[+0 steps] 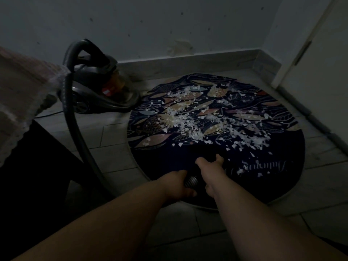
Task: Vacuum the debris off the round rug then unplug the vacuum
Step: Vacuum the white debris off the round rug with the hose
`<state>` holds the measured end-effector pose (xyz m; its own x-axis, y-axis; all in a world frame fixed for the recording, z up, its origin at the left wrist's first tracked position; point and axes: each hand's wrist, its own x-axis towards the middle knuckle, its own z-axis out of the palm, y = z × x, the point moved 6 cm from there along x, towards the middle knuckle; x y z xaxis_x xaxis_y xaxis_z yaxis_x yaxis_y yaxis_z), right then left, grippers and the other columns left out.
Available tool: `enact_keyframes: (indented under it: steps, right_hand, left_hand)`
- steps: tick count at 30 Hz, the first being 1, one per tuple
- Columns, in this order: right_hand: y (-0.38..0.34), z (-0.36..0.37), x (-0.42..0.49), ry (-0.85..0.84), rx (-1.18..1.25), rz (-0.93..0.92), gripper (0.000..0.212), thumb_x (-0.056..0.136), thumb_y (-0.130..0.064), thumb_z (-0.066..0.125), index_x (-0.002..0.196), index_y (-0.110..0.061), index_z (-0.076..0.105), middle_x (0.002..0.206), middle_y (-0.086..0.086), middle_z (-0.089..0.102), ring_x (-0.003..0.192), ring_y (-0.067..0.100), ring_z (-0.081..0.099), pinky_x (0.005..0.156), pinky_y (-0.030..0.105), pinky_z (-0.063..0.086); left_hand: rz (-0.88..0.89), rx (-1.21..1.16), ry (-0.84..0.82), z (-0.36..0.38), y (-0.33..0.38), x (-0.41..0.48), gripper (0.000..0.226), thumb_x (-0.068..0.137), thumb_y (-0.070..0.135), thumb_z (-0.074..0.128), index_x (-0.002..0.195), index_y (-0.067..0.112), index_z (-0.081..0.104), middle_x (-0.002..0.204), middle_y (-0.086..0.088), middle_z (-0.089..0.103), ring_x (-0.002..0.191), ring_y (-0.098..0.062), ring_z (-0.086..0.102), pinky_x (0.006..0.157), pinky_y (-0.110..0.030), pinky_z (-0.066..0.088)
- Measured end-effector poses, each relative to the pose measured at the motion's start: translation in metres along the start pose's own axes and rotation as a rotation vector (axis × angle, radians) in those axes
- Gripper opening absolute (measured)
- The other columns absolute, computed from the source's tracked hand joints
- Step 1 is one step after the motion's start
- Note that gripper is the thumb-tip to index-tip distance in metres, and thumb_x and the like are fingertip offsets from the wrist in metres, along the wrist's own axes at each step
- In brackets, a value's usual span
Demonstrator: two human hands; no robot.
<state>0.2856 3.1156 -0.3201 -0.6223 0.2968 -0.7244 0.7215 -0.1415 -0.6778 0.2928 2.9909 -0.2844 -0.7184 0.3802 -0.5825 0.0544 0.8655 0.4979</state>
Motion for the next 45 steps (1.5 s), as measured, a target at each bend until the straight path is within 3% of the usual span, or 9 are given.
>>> enact_keyframes:
  steps: [10,25,29,33,45]
  right_hand:
    - [-0.012,-0.034,0.012,0.177,0.085,-0.012,0.087,0.089,-0.026,0.061,0.151,-0.04,0.002,0.142,0.014,0.042,0.113,0.037,0.049,0.095,0.055,0.048]
    - [-0.026,-0.005,0.024,0.012,-0.018,-0.022,0.086,0.089,-0.029,0.061,0.152,-0.042,0.004,0.147,0.013,0.039,0.12,0.037,0.047,0.099,0.053,0.046]
    - [-0.026,-0.011,0.019,0.073,-0.013,-0.042,0.084,0.091,-0.027,0.06,0.153,-0.037,0.003,0.145,0.015,0.041,0.116,0.036,0.048,0.091,0.046,0.046]
    - [-0.024,-0.02,0.017,0.105,0.004,-0.038,0.086,0.089,-0.028,0.061,0.152,-0.04,0.003,0.144,0.015,0.041,0.113,0.036,0.05,0.096,0.054,0.048]
    - [-0.027,0.034,0.006,-0.116,-0.175,-0.008,0.088,0.089,-0.029,0.061,0.153,-0.039,0.001,0.144,0.014,0.041,0.117,0.038,0.049,0.097,0.052,0.048]
  left_hand:
    - [0.064,0.02,-0.035,0.002,0.027,0.033,0.062,0.088,0.035,0.063,0.139,0.014,0.037,0.141,-0.009,0.045,0.126,-0.023,0.046,0.099,-0.024,0.037]
    - [-0.009,-0.012,0.022,-0.012,0.008,0.033,0.063,0.084,0.039,0.065,0.137,0.015,0.039,0.138,-0.008,0.048,0.123,-0.023,0.048,0.102,-0.029,0.041]
    - [-0.001,-0.013,0.014,-0.011,0.01,0.033,0.064,0.086,0.038,0.064,0.138,0.014,0.037,0.138,-0.008,0.047,0.124,-0.022,0.047,0.1,-0.027,0.04]
    - [0.011,-0.006,-0.006,-0.006,0.018,0.035,0.062,0.086,0.037,0.064,0.138,0.015,0.039,0.139,-0.008,0.047,0.124,-0.022,0.047,0.1,-0.026,0.039]
    - [-0.09,-0.058,0.069,-0.021,-0.024,0.005,0.066,0.082,0.041,0.067,0.136,0.015,0.039,0.137,-0.007,0.047,0.123,-0.021,0.048,0.095,-0.025,0.039]
